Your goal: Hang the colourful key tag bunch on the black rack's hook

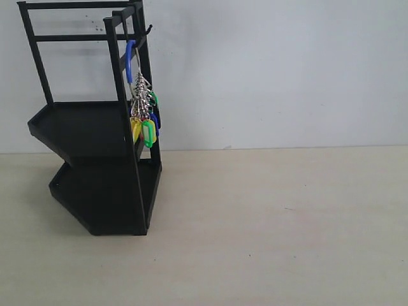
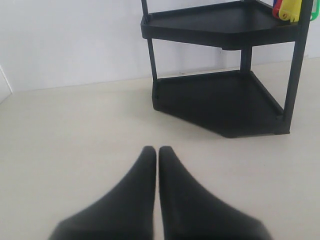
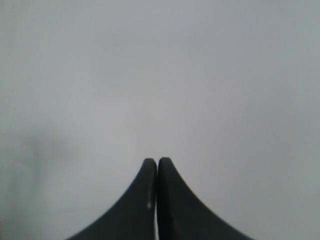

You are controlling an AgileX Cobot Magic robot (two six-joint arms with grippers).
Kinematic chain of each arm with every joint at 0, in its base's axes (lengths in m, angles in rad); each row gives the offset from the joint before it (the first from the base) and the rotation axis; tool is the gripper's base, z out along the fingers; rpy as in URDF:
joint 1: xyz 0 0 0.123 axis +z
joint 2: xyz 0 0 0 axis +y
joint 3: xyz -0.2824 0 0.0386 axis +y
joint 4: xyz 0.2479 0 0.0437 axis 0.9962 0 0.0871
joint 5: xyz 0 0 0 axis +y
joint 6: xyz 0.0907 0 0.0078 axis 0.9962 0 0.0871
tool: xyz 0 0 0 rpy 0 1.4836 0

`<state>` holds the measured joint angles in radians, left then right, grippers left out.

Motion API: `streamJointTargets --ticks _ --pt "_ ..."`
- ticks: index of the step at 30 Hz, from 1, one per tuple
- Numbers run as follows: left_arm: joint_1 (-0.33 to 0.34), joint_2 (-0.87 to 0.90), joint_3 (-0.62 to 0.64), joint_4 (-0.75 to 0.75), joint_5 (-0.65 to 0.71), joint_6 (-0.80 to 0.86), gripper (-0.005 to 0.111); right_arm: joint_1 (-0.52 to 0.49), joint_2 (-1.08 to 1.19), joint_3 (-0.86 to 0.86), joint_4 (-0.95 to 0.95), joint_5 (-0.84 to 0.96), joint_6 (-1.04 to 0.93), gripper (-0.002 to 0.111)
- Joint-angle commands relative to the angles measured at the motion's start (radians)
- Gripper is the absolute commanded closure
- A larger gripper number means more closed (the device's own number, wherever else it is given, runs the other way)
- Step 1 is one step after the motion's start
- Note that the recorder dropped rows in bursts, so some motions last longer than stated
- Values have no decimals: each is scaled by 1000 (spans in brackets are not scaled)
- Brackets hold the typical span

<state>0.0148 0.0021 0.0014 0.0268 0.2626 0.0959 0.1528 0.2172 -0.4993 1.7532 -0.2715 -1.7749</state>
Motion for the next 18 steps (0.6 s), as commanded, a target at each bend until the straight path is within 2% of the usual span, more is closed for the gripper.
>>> streamJointTargets --ticks 1,7,15,16,18 --pt "-1 -2 -1 -3 -7 1 102 -124 -49 60 -9 186 47 108" --pt "-1 -2 -1 -3 -7 1 102 -144 -46 58 -9 295 50 108" --pt "-1 -2 -1 -3 -7 1 102 -144 -46 58 -19 446 156 108" --pt "-1 -2 -1 -3 -7 1 102 -144 -46 58 -85 461 211 108" --pt "-1 -2 -1 -3 -7 1 102 -144 -46 58 -364 505 456 108"
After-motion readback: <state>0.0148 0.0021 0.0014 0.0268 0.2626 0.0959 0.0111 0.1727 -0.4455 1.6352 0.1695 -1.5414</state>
